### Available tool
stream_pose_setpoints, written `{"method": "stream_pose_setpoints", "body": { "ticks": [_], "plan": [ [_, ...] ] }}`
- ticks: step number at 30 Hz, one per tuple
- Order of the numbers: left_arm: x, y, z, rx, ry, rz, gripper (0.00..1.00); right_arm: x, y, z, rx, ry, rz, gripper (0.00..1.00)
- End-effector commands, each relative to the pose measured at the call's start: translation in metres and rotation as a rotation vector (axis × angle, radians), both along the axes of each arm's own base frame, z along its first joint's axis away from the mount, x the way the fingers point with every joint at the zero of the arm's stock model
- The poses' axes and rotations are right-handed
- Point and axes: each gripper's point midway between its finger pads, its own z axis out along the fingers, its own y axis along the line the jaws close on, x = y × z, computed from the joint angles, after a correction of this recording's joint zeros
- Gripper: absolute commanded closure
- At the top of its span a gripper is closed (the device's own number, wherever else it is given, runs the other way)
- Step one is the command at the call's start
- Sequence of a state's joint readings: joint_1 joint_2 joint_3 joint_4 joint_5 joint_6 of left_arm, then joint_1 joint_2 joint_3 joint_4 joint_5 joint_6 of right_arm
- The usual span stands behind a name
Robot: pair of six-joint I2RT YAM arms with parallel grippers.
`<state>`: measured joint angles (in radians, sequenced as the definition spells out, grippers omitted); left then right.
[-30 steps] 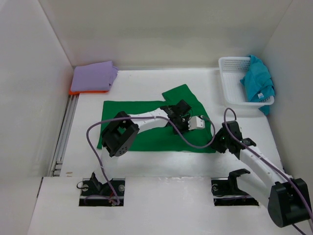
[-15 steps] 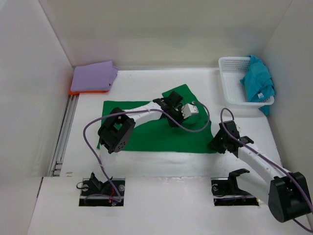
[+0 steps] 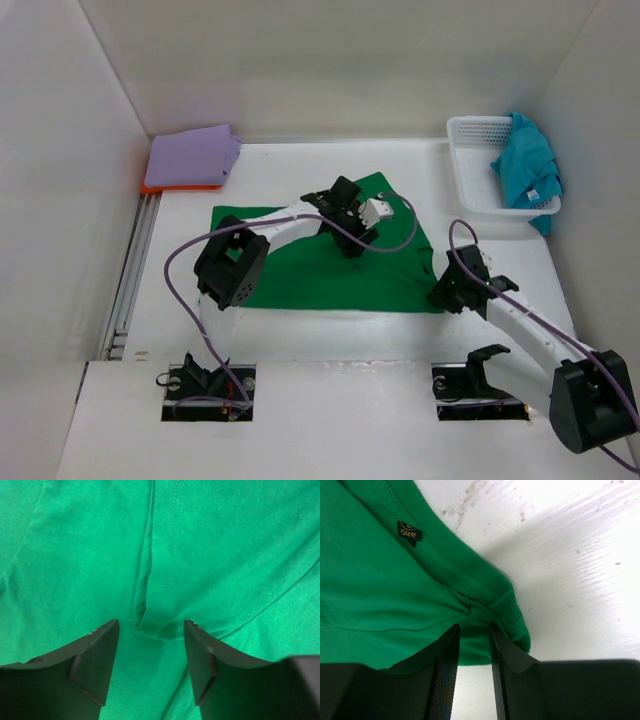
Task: Fold and stack the t-shirts
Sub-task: Put the neatly folded tshirt into the corner of the board with the left arm
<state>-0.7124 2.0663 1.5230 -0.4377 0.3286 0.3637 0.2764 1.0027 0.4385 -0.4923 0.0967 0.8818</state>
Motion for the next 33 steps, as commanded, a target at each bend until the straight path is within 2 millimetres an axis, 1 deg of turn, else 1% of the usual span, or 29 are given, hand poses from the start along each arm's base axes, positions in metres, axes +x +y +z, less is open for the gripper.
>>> {"method": "stream_pose_setpoints", "body": {
  "ticks": [1, 3, 5, 7, 9, 11, 12, 13, 14, 15, 17, 19, 20, 22, 23, 25, 29, 31, 33],
  "plan": [
    [0.020, 0.020, 0.053, -0.060, -0.086, 0.067, 0.45, 0.012, -0.003, 0.023, -0.047, -0.046, 0.031, 0.65],
    [0.035, 0.045, 0.080, -0.084, -0.119, 0.131, 0.44, 0.029, 0.002, 0.053, -0.058, -0.111, 0.060, 0.64],
    [0.055, 0.082, 0.105, -0.104, -0.154, 0.222, 0.44, 0.052, 0.006, 0.087, -0.084, -0.185, 0.099, 0.63],
    [0.076, 0.130, 0.117, -0.105, -0.171, 0.341, 0.44, 0.081, 0.013, 0.118, -0.120, -0.243, 0.148, 0.62],
    [0.096, 0.182, 0.117, -0.093, -0.180, 0.473, 0.44, 0.112, 0.021, 0.136, -0.152, -0.266, 0.196, 0.61],
    [0.111, 0.236, 0.108, -0.069, -0.172, 0.606, 0.45, 0.154, 0.033, 0.144, -0.194, -0.269, 0.262, 0.60],
    [0.116, 0.258, 0.102, -0.051, -0.162, 0.664, 0.45, 0.183, 0.040, 0.145, -0.221, -0.263, 0.298, 0.58],
    [0.119, 0.277, 0.094, -0.031, -0.147, 0.714, 0.46, 0.207, 0.046, 0.143, -0.248, -0.256, 0.328, 0.57],
    [0.122, 0.296, 0.085, -0.008, -0.131, 0.764, 0.46, 0.226, 0.049, 0.139, -0.265, -0.244, 0.343, 0.55],
    [0.123, 0.314, 0.076, 0.019, -0.119, 0.811, 0.46, 0.250, 0.058, 0.135, -0.282, -0.235, 0.371, 0.51],
    [0.125, 0.343, 0.061, 0.057, -0.101, 0.885, 0.46, 0.296, 0.068, 0.120, -0.319, -0.208, 0.396, 0.43],
    [0.125, 0.364, 0.049, 0.077, -0.082, 0.938, 0.46, 0.333, 0.074, 0.107, -0.342, -0.200, 0.397, 0.35],
    [0.126, 0.373, 0.044, 0.080, -0.071, 0.964, 0.46, 0.349, 0.078, 0.101, -0.345, -0.208, 0.399, 0.33],
    [0.129, 0.386, 0.034, 0.075, -0.045, 1.002, 0.45, 0.368, 0.084, 0.089, -0.341, -0.215, 0.404, 0.31],
    [0.131, 0.390, 0.030, 0.072, -0.035, 1.015, 0.44, 0.373, 0.085, 0.083, -0.342, -0.213, 0.404, 0.29],
    [0.135, 0.395, 0.019, 0.067, 0.001, 1.036, 0.43, 0.377, 0.086, 0.070, -0.333, -0.201, 0.402, 0.29],
    [0.138, 0.403, -0.006, 0.093, 0.074, 1.071, 0.42, 0.373, 0.089, 0.048, -0.331, -0.138, 0.419, 0.30],
    [0.141, 0.408, -0.015, 0.091, 0.098, 1.095, 0.42, 0.372, 0.091, 0.032, -0.322, -0.099, 0.423, 0.31],
    [0.143, 0.411, -0.021, 0.083, 0.119, 1.106, 0.42, 0.373, 0.098, 0.022, -0.306, -0.083, 0.427, 0.34]
  ]
}}
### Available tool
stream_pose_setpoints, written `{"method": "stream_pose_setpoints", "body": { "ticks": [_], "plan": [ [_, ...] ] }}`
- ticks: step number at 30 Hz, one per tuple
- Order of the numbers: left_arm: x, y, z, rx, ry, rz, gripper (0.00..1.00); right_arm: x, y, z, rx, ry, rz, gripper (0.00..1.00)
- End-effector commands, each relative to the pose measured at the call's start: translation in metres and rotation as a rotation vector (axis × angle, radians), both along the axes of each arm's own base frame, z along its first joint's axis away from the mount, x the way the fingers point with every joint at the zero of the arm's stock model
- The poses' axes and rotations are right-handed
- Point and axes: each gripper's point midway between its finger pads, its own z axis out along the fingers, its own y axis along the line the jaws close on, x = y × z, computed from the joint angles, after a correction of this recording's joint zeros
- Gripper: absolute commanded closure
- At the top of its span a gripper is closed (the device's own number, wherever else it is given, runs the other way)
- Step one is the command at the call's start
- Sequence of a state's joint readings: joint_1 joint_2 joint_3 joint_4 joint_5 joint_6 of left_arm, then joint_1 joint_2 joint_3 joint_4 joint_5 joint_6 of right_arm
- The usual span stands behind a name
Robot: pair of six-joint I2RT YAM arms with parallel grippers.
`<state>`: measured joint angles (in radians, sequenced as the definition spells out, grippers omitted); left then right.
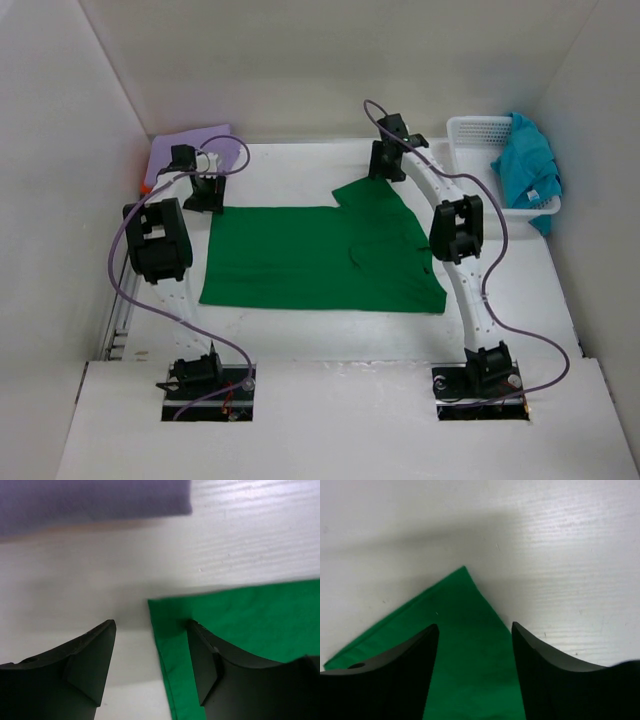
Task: Fold and stack the t-shirts
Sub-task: Put the neatly folded tshirt into the corner of the board with the left arm
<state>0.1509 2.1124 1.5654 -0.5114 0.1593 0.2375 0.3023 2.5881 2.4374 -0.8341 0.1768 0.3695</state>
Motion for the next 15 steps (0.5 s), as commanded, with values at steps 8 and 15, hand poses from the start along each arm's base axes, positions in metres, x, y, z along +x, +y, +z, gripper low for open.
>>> {"method": "stream_pose_setpoints", "body": {
  "ticks": [8, 15],
  "plan": [
    [0.009, -0.030, -0.019, -0.150, 0.067, -0.023, 0.45, 0.003, 0.024, 0.004, 0.079, 0.006, 0.013, 0.72],
    [-0.002, -0.046, -0.031, -0.181, 0.122, -0.068, 0.78, 0.000, 0.021, 0.005, 0.087, 0.014, 0.021, 0.85]
  ]
}}
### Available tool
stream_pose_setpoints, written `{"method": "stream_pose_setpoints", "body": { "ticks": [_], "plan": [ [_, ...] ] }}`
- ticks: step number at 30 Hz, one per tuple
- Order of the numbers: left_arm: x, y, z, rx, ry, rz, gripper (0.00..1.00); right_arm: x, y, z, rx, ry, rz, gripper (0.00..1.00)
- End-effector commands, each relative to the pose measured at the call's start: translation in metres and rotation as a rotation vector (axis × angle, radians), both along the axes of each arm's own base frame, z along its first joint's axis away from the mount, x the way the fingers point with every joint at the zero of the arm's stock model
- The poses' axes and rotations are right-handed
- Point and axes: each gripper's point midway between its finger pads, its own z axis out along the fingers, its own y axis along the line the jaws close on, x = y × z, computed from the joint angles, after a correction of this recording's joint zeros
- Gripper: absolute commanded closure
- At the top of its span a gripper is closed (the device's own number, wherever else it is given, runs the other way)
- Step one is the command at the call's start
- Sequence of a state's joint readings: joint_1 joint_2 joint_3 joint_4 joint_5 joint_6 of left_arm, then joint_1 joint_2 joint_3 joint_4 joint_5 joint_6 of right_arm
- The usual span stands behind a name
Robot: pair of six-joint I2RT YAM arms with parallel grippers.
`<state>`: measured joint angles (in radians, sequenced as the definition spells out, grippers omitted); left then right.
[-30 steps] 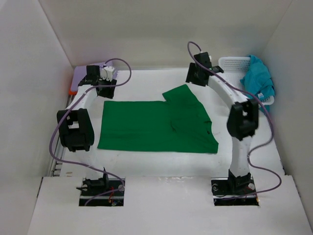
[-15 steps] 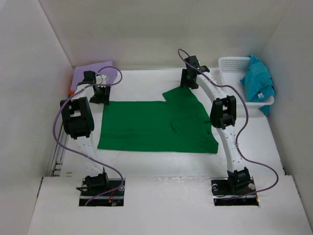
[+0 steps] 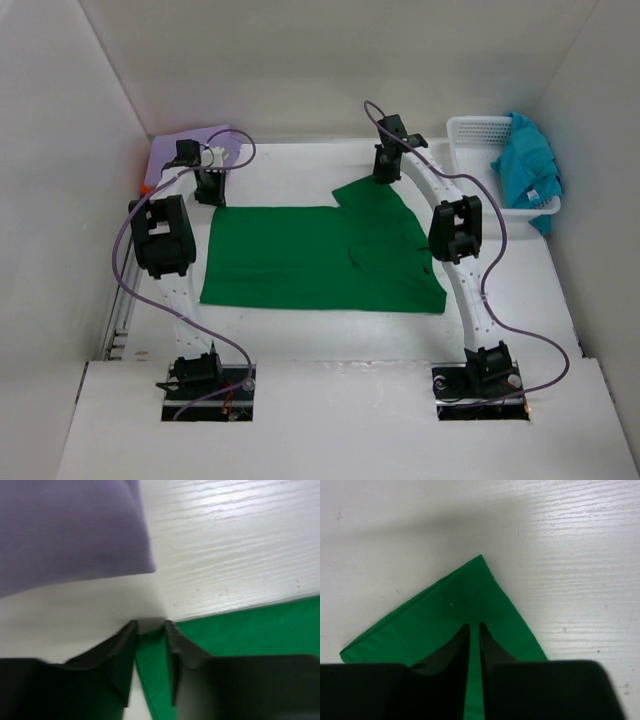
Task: Fold and stack the t-shirts
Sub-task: Put the neatly folded tshirt into the corner of the board with the left arm
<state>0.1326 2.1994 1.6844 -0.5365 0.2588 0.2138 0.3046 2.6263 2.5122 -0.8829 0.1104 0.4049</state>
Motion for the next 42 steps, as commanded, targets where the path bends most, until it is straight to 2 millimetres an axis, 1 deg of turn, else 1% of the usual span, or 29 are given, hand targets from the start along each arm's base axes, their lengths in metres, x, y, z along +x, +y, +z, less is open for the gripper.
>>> {"method": "stream_pose_setpoints", "body": {
  "ticks": [1, 2, 3, 4, 6, 7, 9, 10, 11, 12, 13, 14, 16, 17, 19, 20, 21, 22, 23, 25, 27, 28, 29, 30, 33, 34, 38, 41, 42],
  "plan": [
    [-0.028, -0.022, -0.029, -0.080, 0.142, -0.031, 0.85, 0.001, 0.004, 0.008, 0.008, -0.018, 0.010, 0.79],
    [-0.030, -0.020, -0.029, -0.071, 0.150, -0.031, 0.91, 0.001, 0.001, 0.010, -0.005, -0.025, 0.007, 0.72],
    [-0.033, -0.019, -0.029, -0.063, 0.156, -0.035, 0.94, -0.001, -0.003, 0.015, -0.022, -0.032, 0.006, 0.66],
    [-0.037, -0.017, -0.028, -0.052, 0.164, -0.039, 0.94, -0.005, -0.007, 0.021, -0.036, -0.032, 0.005, 0.61],
    [-0.045, -0.009, -0.026, -0.021, 0.163, -0.041, 0.92, -0.021, -0.017, 0.032, -0.042, -0.014, -0.010, 0.60],
    [-0.047, -0.004, -0.025, -0.007, 0.160, -0.038, 0.87, -0.036, -0.024, 0.040, -0.030, -0.005, -0.030, 0.59],
    [-0.048, 0.006, -0.018, 0.016, 0.139, -0.016, 0.65, -0.062, -0.034, 0.058, -0.006, -0.026, -0.060, 0.55],
    [-0.048, 0.011, -0.010, 0.021, 0.123, -0.007, 0.57, -0.075, -0.040, 0.067, 0.010, -0.048, -0.078, 0.52],
    [-0.047, 0.016, 0.000, 0.025, 0.097, 0.004, 0.54, -0.086, -0.045, 0.073, 0.023, -0.062, -0.096, 0.50],
    [-0.045, 0.021, 0.013, 0.032, 0.061, 0.016, 0.53, -0.103, -0.052, 0.082, 0.039, -0.075, -0.125, 0.47],
    [-0.043, 0.027, 0.025, 0.039, 0.027, 0.029, 0.51, -0.120, -0.058, 0.084, 0.056, -0.076, -0.154, 0.45],
    [-0.042, 0.034, 0.042, 0.054, -0.022, 0.042, 0.50, -0.139, -0.064, 0.086, 0.070, -0.074, -0.180, 0.44],
    [-0.045, 0.049, 0.074, 0.097, -0.117, 0.055, 0.47, -0.181, -0.075, 0.076, 0.074, -0.041, -0.217, 0.40],
    [-0.051, 0.056, 0.087, 0.127, -0.150, 0.045, 0.46, -0.201, -0.081, 0.069, 0.068, -0.024, -0.242, 0.38],
    [-0.071, 0.058, 0.102, 0.193, -0.178, -0.027, 0.43, -0.241, -0.094, 0.053, 0.065, 0.016, -0.297, 0.35],
    [-0.085, 0.056, 0.102, 0.229, -0.172, -0.087, 0.42, -0.260, -0.098, 0.044, 0.075, 0.034, -0.320, 0.34],
    [-0.102, 0.053, 0.099, 0.266, -0.154, -0.157, 0.41, -0.277, -0.100, 0.039, 0.093, 0.043, -0.344, 0.34],
    [-0.122, 0.046, 0.091, 0.302, -0.121, -0.243, 0.41, -0.293, -0.102, 0.032, 0.114, 0.056, -0.366, 0.34],
    [-0.142, 0.038, 0.082, 0.335, -0.081, -0.331, 0.41, -0.308, -0.103, 0.025, 0.135, 0.070, -0.382, 0.33],
    [-0.189, 0.017, 0.058, 0.380, 0.015, -0.520, 0.42, -0.332, -0.104, 0.013, 0.173, 0.092, -0.415, 0.33],
    [-0.230, -0.005, 0.035, 0.398, 0.090, -0.686, 0.43, -0.348, -0.103, 0.003, 0.209, 0.109, -0.446, 0.33],
    [-0.246, -0.013, 0.025, 0.404, 0.117, -0.746, 0.43, -0.355, -0.103, -0.002, 0.223, 0.118, -0.458, 0.33],
    [-0.258, -0.020, 0.015, 0.411, 0.139, -0.793, 0.43, -0.360, -0.102, -0.006, 0.235, 0.127, -0.467, 0.33],
    [-0.264, -0.025, 0.008, 0.427, 0.147, -0.823, 0.43, -0.364, -0.102, -0.009, 0.242, 0.129, -0.478, 0.33],
    [-0.260, -0.032, -0.009, 0.510, 0.127, -0.853, 0.41, -0.370, -0.104, -0.016, 0.250, 0.126, -0.492, 0.33],
    [-0.257, -0.032, -0.014, 0.547, 0.122, -0.856, 0.40, -0.371, -0.104, -0.017, 0.251, 0.124, -0.495, 0.36],
    [-0.246, -0.027, -0.028, 0.663, 0.120, -0.853, 0.39, -0.371, -0.104, -0.017, 0.256, 0.121, -0.496, 0.35],
    [-0.250, -0.026, -0.038, 0.680, 0.156, -0.861, 0.43, -0.373, -0.103, -0.018, 0.252, 0.129, -0.484, 0.39],
    [-0.250, -0.024, -0.039, 0.685, 0.166, -0.861, 0.46, -0.373, -0.103, -0.019, 0.250, 0.130, -0.481, 0.45]
  ]
}}
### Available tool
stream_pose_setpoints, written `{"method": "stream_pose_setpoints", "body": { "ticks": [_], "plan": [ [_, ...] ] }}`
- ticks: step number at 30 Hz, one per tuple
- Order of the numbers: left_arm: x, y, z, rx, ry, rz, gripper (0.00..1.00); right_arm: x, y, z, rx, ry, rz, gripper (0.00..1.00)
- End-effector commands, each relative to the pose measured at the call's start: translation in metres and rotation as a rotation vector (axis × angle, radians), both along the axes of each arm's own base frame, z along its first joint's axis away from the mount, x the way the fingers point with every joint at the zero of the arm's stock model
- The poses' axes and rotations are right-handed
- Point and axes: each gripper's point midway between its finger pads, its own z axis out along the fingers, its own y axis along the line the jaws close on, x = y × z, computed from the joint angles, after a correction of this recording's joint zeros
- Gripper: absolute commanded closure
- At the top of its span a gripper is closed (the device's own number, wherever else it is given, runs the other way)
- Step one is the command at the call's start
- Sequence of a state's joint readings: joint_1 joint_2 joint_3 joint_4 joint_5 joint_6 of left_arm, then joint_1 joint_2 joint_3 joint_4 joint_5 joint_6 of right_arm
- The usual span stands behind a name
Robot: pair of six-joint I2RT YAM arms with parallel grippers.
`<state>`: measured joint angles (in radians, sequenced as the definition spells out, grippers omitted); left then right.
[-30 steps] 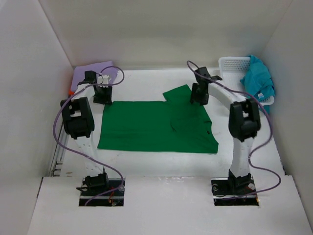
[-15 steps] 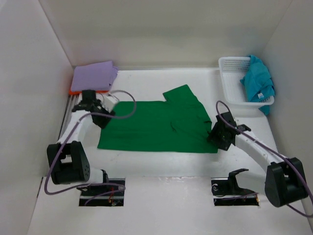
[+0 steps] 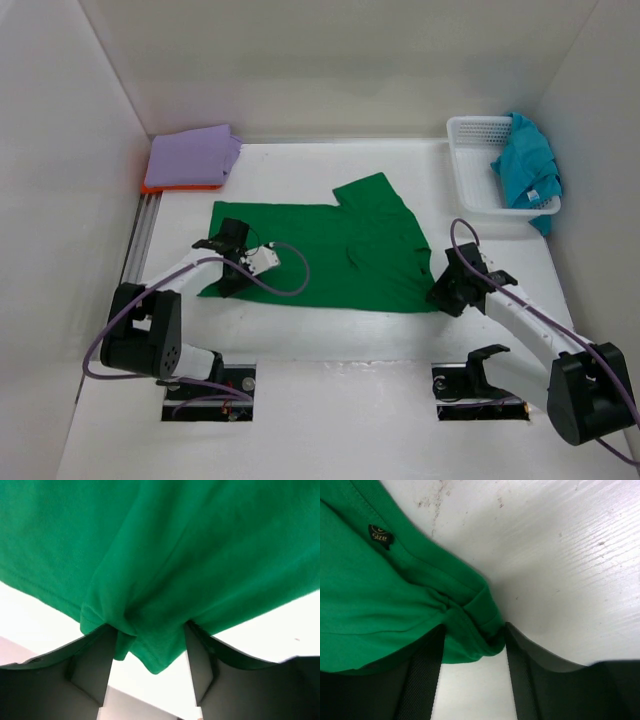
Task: Fold and stack the t-shirts
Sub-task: Put the neatly folded tshirt into the corner of the board with the left arm
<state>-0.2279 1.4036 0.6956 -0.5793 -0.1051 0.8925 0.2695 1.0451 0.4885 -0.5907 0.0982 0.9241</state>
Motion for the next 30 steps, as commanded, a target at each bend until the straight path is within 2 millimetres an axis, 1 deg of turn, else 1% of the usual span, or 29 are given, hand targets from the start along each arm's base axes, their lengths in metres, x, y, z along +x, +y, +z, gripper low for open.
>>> {"method": "stream_pose_setpoints", "body": {
  "ticks": [1, 2, 3, 4, 5, 7, 8, 10, 11, 13, 15, 17, 18, 19, 20, 21, 25, 26, 27, 28, 29, 30],
  "plan": [
    [0.005, 0.013, -0.032, 0.078, 0.000, -0.023, 0.53, 0.007, 0.005, 0.002, 0.021, -0.037, -0.002, 0.56],
    [0.005, 0.014, -0.032, 0.077, 0.005, -0.016, 0.62, 0.007, 0.006, 0.001, 0.025, -0.034, 0.000, 0.70],
    [0.005, 0.015, -0.032, 0.074, 0.006, -0.006, 0.74, 0.007, 0.006, 0.002, 0.026, -0.032, 0.002, 0.84],
    [0.005, 0.015, -0.032, 0.071, 0.008, 0.002, 0.83, 0.007, 0.007, 0.003, 0.028, -0.033, 0.003, 0.93],
    [0.002, 0.016, -0.031, 0.072, 0.018, 0.010, 0.90, 0.007, 0.007, 0.006, 0.029, -0.036, 0.003, 0.98],
    [-0.009, 0.018, -0.024, 0.062, 0.041, 0.019, 0.99, 0.002, 0.006, 0.012, 0.026, -0.033, -0.002, 1.00],
    [-0.014, 0.018, -0.017, 0.047, 0.044, 0.021, 1.00, -0.002, 0.006, 0.015, 0.024, -0.026, 0.001, 1.00],
    [-0.028, 0.014, 0.000, 0.005, 0.054, 0.019, 1.00, -0.014, 0.006, 0.020, 0.021, -0.007, 0.010, 1.00],
    [-0.036, 0.013, 0.008, -0.006, 0.064, 0.017, 1.00, -0.020, 0.010, 0.025, 0.034, -0.011, 0.014, 1.00],
    [-0.057, 0.010, 0.019, -0.013, 0.115, 0.014, 1.00, -0.037, 0.017, 0.033, 0.056, 0.013, 0.015, 1.00],
    [-0.075, 0.007, 0.026, -0.009, 0.158, 0.008, 1.00, -0.056, 0.019, 0.038, 0.051, 0.054, 0.026, 1.00],
    [-0.092, 0.004, 0.029, 0.000, 0.197, -0.018, 0.98, -0.076, 0.016, 0.038, 0.028, 0.099, 0.035, 1.00],
    [-0.098, 0.003, 0.030, 0.004, 0.210, -0.028, 0.96, -0.084, 0.015, 0.038, 0.020, 0.113, 0.043, 1.00],
    [-0.103, 0.002, 0.031, 0.005, 0.215, -0.033, 0.93, -0.087, 0.017, 0.041, 0.022, 0.108, 0.056, 1.00],
    [-0.104, 0.000, 0.032, 0.003, 0.213, -0.027, 0.91, -0.089, 0.019, 0.043, 0.023, 0.111, 0.058, 1.00],
    [-0.106, 0.000, 0.033, 0.007, 0.212, -0.022, 0.88, -0.092, 0.020, 0.043, 0.015, 0.128, 0.068, 0.97],
    [-0.113, 0.006, 0.037, 0.031, 0.242, -0.001, 0.76, -0.096, 0.014, 0.050, -0.035, 0.153, 0.090, 0.89],
    [-0.114, 0.010, 0.038, 0.044, 0.248, 0.002, 0.71, -0.096, 0.014, 0.052, -0.035, 0.146, 0.091, 0.82],
    [-0.115, 0.013, 0.039, 0.055, 0.251, 0.001, 0.66, -0.095, 0.013, 0.056, -0.036, 0.135, 0.091, 0.70],
    [-0.118, 0.019, 0.040, 0.080, 0.265, -0.003, 0.57, -0.095, 0.011, 0.059, -0.040, 0.131, 0.089, 0.55],
    [-0.120, 0.022, 0.040, 0.096, 0.277, -0.007, 0.53, -0.093, 0.009, 0.063, -0.048, 0.120, 0.085, 0.49],
    [-0.123, 0.026, 0.041, 0.118, 0.295, -0.018, 0.50, -0.087, 0.008, 0.072, -0.054, 0.087, 0.089, 0.47]
  ]
}}
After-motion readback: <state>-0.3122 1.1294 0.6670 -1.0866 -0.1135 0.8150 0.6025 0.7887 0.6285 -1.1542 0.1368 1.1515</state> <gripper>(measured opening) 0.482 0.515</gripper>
